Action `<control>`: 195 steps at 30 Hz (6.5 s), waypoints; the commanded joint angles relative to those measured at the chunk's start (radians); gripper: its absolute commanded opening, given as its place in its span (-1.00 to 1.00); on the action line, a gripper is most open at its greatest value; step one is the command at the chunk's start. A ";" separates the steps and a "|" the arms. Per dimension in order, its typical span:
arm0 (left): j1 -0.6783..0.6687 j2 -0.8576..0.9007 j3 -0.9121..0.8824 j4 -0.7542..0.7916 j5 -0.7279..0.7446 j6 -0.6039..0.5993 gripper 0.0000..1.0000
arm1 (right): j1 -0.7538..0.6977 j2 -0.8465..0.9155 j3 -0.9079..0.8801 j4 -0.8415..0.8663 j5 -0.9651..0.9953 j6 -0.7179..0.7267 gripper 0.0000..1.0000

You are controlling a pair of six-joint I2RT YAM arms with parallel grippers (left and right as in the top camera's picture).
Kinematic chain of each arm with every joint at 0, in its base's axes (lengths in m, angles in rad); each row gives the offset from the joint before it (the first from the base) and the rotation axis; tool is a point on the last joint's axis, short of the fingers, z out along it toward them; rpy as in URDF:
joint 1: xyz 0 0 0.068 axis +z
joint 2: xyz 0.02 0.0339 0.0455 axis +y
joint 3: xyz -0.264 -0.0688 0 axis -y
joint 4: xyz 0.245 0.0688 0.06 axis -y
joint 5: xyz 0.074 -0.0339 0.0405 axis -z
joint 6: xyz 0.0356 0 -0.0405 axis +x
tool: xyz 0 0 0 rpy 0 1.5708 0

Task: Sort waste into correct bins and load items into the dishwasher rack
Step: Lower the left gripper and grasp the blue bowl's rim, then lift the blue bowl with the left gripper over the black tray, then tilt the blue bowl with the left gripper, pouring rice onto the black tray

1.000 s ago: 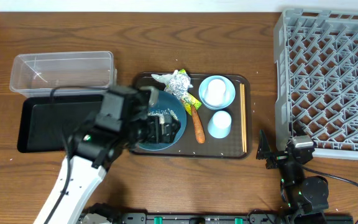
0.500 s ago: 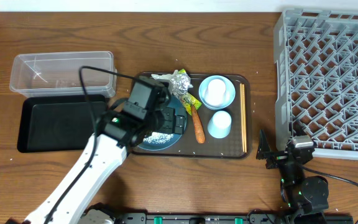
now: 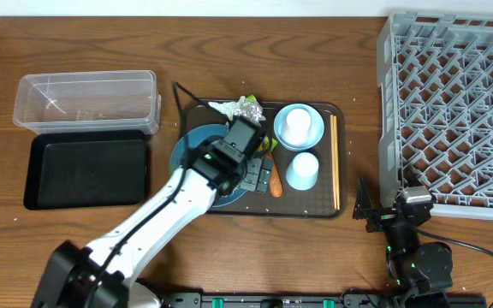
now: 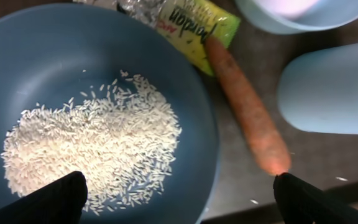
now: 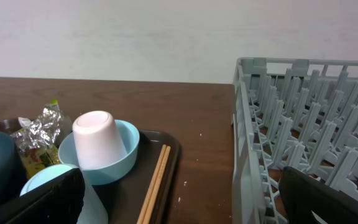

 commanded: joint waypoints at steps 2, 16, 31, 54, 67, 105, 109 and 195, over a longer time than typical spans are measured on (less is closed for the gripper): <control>-0.018 0.050 0.018 0.008 -0.060 0.016 0.97 | -0.010 -0.005 -0.002 -0.003 0.011 -0.012 0.98; -0.077 0.158 0.018 0.019 -0.185 0.016 0.93 | -0.010 -0.005 -0.002 -0.003 0.011 -0.012 0.98; -0.084 0.212 0.016 0.038 -0.173 0.009 0.54 | -0.010 -0.005 -0.001 -0.003 0.011 -0.012 0.98; -0.087 0.231 0.015 0.047 -0.150 0.008 0.11 | -0.010 -0.005 -0.001 -0.003 0.011 -0.012 0.98; -0.087 0.249 0.006 0.058 -0.131 0.009 0.09 | -0.010 -0.005 -0.002 -0.003 0.011 -0.012 0.98; -0.087 0.018 0.007 -0.020 -0.182 0.010 -0.88 | -0.009 -0.005 -0.002 -0.003 0.011 -0.012 0.99; -0.087 -0.048 0.007 -0.043 -0.196 0.010 -0.88 | -0.010 -0.005 -0.001 -0.003 0.011 -0.012 0.99; 1.234 -0.145 0.007 0.259 0.890 -0.068 -0.88 | -0.010 -0.005 -0.001 -0.003 0.011 -0.012 0.99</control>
